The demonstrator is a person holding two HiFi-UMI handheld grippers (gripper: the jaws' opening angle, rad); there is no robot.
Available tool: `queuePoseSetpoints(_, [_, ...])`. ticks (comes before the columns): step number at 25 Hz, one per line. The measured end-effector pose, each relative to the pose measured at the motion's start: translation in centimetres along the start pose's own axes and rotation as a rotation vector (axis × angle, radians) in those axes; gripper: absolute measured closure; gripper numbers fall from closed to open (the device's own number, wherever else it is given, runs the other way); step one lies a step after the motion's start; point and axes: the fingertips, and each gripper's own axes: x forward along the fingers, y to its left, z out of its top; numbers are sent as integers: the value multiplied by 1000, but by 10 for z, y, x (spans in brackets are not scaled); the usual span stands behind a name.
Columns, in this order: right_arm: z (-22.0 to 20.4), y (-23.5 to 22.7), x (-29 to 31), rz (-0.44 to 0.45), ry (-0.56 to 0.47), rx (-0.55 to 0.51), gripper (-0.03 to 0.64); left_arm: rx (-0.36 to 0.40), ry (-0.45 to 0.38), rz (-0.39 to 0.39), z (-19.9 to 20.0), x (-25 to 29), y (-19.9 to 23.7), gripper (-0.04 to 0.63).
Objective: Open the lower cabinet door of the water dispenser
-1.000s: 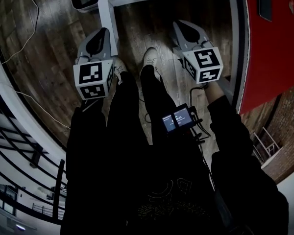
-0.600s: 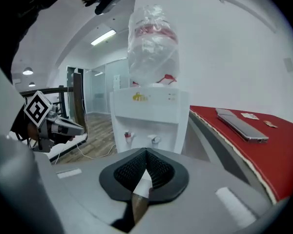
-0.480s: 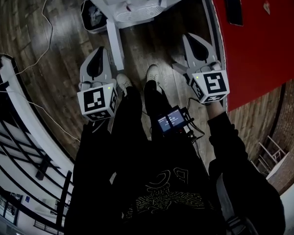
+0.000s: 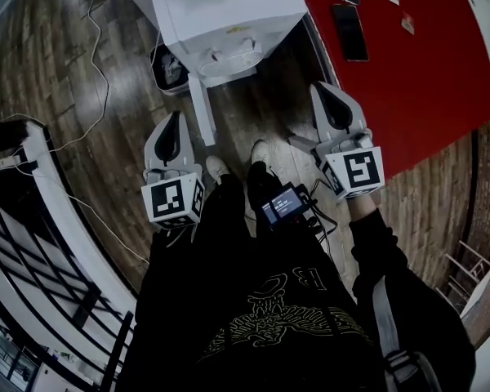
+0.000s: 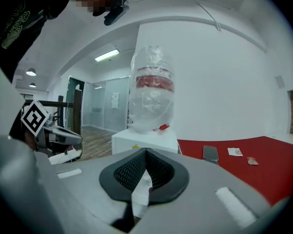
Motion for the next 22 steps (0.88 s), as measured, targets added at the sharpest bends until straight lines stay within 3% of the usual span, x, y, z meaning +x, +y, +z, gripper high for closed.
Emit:
queuePoseSetpoints(5, [32, -8, -23, -30, -35, 44, 617, 5, -57, -18, 32, -18, -14, 588])
queuePoseSetpoints(12, [87, -18, -59, -72, -124, 20, 617, -21, -144, -24, 87, -48, -24, 588])
queuePoseSetpoints(22, [170, -28, -82, -121, -307, 35, 617, 3, -275, -20, 157, -73, -37, 588])
